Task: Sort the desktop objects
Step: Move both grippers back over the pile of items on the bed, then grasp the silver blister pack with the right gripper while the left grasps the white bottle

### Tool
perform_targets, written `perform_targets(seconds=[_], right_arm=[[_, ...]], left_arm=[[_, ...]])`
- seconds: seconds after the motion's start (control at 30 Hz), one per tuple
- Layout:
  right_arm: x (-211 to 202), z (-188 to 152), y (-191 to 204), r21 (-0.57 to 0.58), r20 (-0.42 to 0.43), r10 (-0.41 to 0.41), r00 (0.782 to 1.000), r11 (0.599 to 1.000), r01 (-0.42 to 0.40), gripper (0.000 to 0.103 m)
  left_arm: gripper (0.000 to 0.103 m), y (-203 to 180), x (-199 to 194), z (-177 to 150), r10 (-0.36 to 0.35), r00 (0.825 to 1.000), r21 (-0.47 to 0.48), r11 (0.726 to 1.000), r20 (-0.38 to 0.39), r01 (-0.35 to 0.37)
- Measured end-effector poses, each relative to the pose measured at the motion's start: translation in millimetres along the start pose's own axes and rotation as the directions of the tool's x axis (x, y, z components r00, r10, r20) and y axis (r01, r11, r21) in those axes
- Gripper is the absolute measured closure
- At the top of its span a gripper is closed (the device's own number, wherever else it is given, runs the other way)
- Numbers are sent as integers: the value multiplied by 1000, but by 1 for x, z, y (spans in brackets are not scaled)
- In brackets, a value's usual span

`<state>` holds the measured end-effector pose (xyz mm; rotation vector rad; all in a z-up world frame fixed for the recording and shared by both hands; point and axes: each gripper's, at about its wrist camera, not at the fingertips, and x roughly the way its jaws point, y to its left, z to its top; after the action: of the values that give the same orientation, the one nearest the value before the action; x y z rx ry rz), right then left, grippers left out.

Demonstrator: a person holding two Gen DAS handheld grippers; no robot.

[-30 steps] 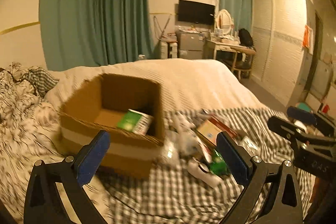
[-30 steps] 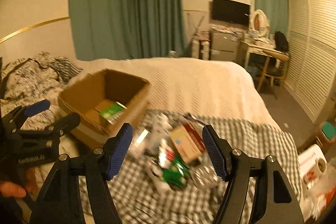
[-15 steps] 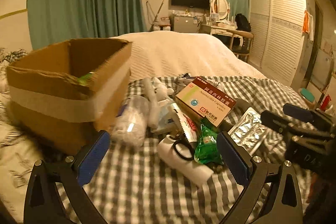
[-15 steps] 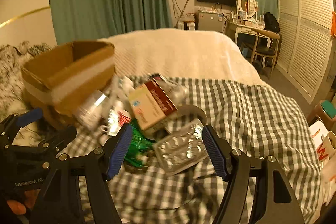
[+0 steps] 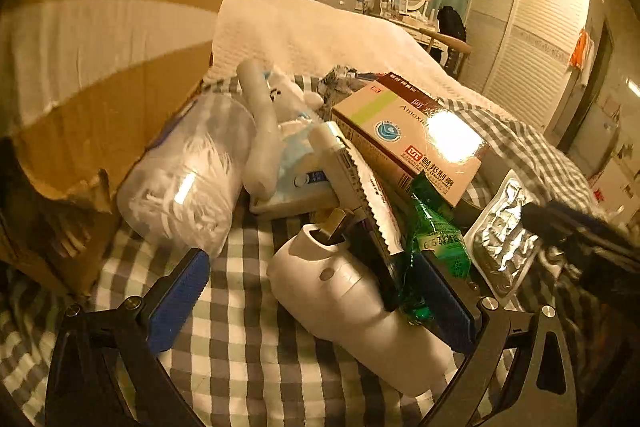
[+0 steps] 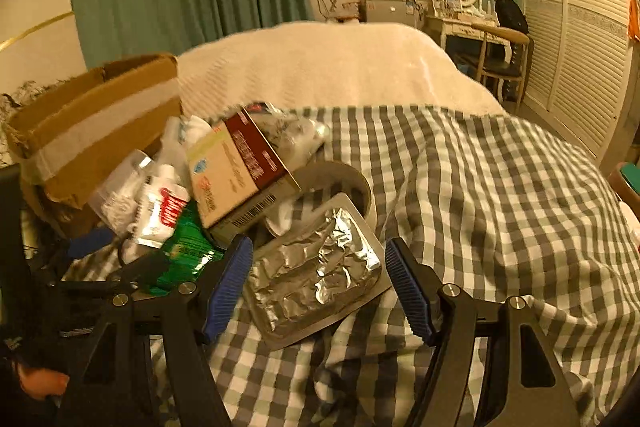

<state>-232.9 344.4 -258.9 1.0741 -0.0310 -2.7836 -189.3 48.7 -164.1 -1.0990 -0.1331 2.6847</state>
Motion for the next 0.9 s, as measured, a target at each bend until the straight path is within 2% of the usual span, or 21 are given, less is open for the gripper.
perform_targets(seconds=[0.13, 0.27, 0.33, 0.43, 0.57, 0.7, 0.77, 0.8, 0.87, 0.9], right_arm=[[13, -2, -1, 26, -50, -53, 997, 998, 54, 33], [10, -1, 2, 50, -63, -60, 996, 997, 63, 20], [9, -2, 7, 71, -69, -34, 997, 997, 39, 14], [15, -1, 13, 94, -87, -11, 996, 995, 19, 12], [25, 0, 22, 90, -112, -50, 992, 994, 60, 5], [33, 3, 23, 120, -130, -67, 989, 989, 83, 4], [33, 0, 23, 116, -140, -68, 988, 990, 85, 6], [31, -1, 23, 110, -140, -68, 988, 990, 84, 7], [26, -2, 22, 105, -137, -72, 988, 991, 87, 20], [24, -2, 23, 104, -135, -67, 989, 991, 81, 23]], left_arm=[[0, 1, -3, -3, -19, 1000, 2, 1000, -8, 19], [0, -1, -9, -4, 32, 999, 38, 999, -12, -31], [0, -1, -10, -3, 40, 999, 39, 998, -6, -39], [0, -1, -8, -2, 50, 999, 38, 998, -1, -50], [0, 1, 2, -3, 52, 997, 48, 998, -48, -50], [1, 2, 5, -3, 22, 998, 46, 999, -61, -19], [14, 2, 5, -4, -17, 998, 51, 998, -67, 21], [18, 1, 4, -4, -31, 997, 56, 998, -68, 35], [31, -3, 2, -5, -48, 997, 76, 996, -66, 52], [34, -4, 1, -5, -55, 996, 85, 995, -64, 60]])
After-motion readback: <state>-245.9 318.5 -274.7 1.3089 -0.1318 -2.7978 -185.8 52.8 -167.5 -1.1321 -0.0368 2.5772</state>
